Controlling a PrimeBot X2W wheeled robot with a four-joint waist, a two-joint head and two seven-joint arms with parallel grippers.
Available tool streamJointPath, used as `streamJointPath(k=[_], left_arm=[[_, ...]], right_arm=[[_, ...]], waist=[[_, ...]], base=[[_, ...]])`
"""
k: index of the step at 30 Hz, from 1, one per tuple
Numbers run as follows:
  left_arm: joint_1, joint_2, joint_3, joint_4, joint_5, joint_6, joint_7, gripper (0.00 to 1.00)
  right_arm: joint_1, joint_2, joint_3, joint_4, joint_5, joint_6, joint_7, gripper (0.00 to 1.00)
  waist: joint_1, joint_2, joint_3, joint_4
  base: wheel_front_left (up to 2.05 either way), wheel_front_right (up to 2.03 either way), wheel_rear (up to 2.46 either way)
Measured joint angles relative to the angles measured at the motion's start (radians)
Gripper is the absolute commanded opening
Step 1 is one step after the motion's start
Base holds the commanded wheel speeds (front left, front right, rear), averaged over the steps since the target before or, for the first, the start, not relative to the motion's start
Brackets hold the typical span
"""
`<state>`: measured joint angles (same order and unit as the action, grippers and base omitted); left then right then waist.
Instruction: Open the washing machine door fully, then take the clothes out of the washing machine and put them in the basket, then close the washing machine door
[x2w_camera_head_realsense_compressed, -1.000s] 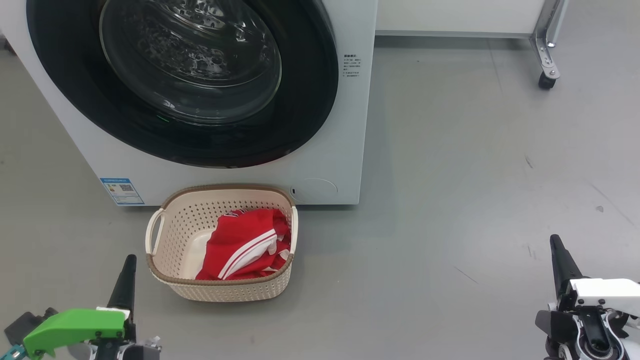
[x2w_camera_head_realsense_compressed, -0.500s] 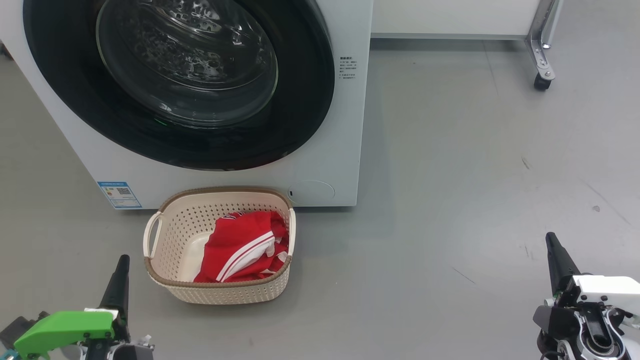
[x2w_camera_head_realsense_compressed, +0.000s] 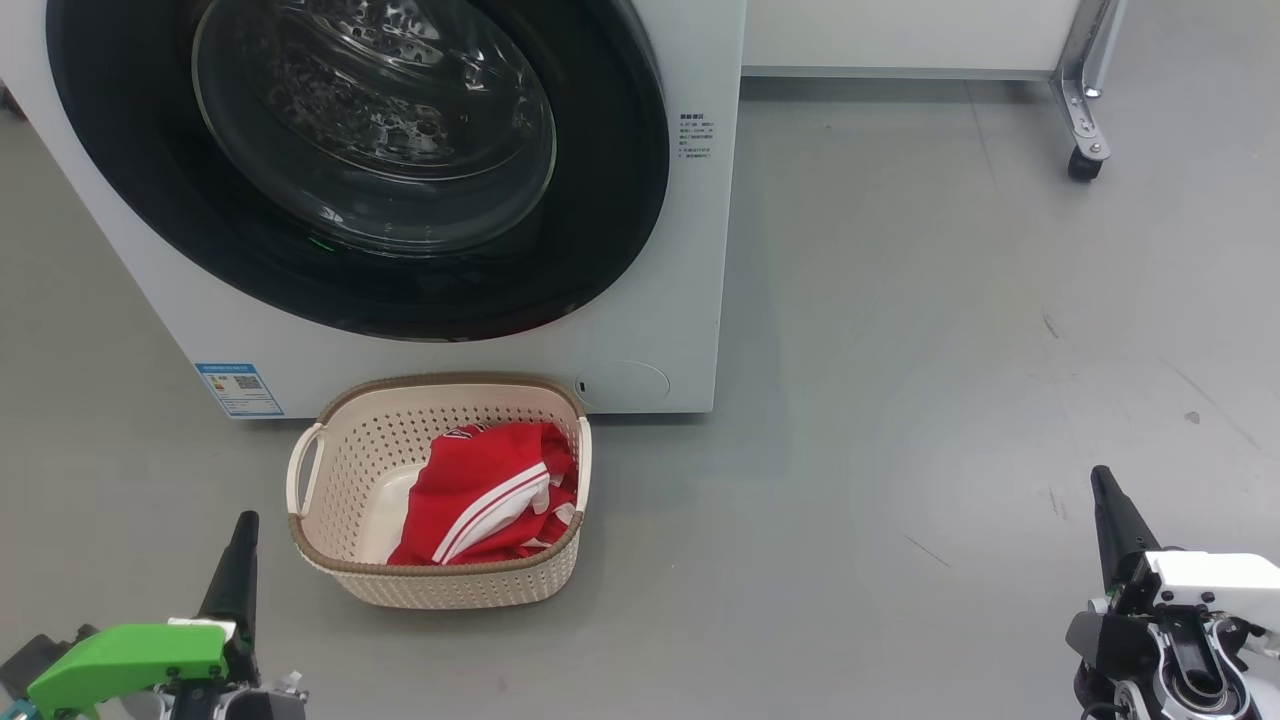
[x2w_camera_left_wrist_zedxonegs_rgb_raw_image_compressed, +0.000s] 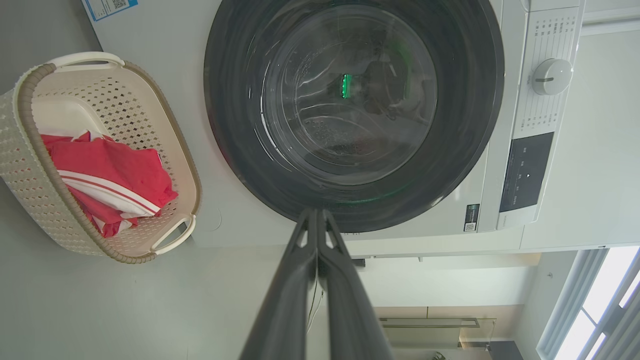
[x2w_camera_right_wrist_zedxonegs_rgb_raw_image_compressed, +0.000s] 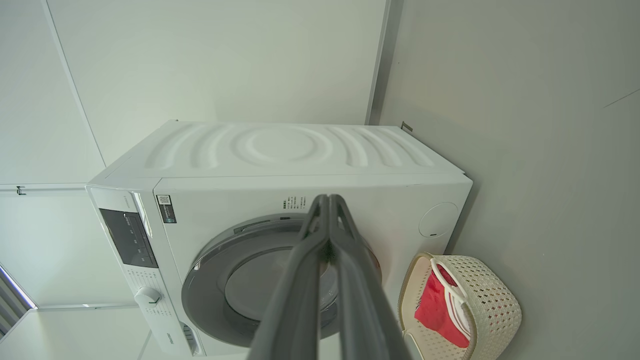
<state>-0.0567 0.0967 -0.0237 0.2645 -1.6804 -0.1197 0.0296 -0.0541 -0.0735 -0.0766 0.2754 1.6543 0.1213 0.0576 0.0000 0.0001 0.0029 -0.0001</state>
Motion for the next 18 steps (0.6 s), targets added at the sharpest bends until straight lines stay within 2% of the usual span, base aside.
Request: streamJointPath(k=[18], left_arm=[[0.000,0.000,0.002,0.007,0.000,0.000,0.000,0.00]], right_arm=[[0.000,0.000,0.000,0.002,0.000,0.000,0.000,0.00]], waist=[[0.0000,0.0000,0.000,0.000]], base=[[0.00,0.00,0.00]])
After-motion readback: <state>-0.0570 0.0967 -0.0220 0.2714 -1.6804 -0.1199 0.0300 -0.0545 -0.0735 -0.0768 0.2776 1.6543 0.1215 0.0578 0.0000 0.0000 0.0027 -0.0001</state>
